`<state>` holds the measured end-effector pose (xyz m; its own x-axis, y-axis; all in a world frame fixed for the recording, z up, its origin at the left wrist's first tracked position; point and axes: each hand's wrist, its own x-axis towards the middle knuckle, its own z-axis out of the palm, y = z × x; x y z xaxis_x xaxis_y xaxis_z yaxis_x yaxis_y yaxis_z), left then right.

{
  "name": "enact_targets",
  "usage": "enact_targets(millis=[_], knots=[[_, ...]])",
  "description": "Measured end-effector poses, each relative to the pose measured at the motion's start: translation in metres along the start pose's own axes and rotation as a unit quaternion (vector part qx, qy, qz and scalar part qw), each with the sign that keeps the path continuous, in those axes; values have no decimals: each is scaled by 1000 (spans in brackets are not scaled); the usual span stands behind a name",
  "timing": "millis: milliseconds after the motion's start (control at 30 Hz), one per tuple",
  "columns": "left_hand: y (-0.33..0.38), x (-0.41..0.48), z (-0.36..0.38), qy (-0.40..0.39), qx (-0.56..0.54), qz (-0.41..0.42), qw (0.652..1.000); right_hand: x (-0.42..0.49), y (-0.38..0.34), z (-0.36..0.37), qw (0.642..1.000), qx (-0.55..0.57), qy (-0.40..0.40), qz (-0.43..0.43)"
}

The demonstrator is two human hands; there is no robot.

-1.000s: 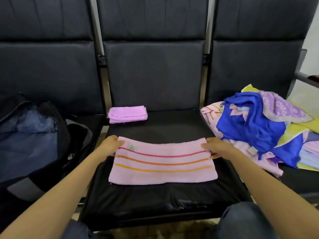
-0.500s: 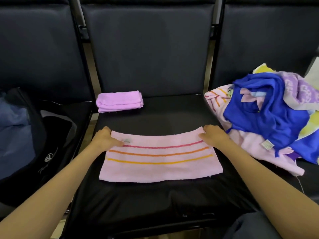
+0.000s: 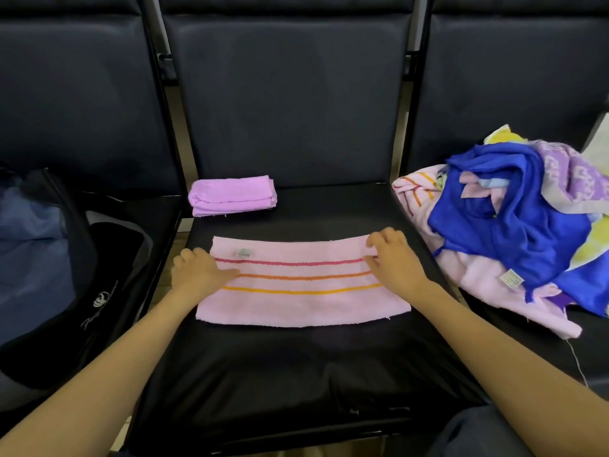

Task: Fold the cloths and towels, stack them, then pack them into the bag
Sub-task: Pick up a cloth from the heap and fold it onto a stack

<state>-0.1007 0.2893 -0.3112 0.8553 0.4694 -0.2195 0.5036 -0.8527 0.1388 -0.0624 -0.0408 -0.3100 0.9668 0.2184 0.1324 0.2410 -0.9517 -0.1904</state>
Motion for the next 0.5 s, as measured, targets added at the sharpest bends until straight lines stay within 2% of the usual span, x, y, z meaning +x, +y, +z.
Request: enact_targets(millis=[100,167,233,300,400,500], knots=[[-1,1,-1,-45,10,35,998,-7,-13,1,991,19,-119,-58],[0,-2,1,-21,-80,64,995,-10,-20,5,977,-5,-202,-69],[4,-9,-3,-5,-206,78,975,-14,-21,9,969,-16,-239,-63],[9,-15,-12,-6,-270,119,955,-14,-18,10,970,6,-234,-58],[21,-19,-30,-26,-244,170,954,-10,-12,6,974,104,-200,-37],[48,-30,-50,-58,-243,187,950,-6,-4,-2,959,241,-144,39]])
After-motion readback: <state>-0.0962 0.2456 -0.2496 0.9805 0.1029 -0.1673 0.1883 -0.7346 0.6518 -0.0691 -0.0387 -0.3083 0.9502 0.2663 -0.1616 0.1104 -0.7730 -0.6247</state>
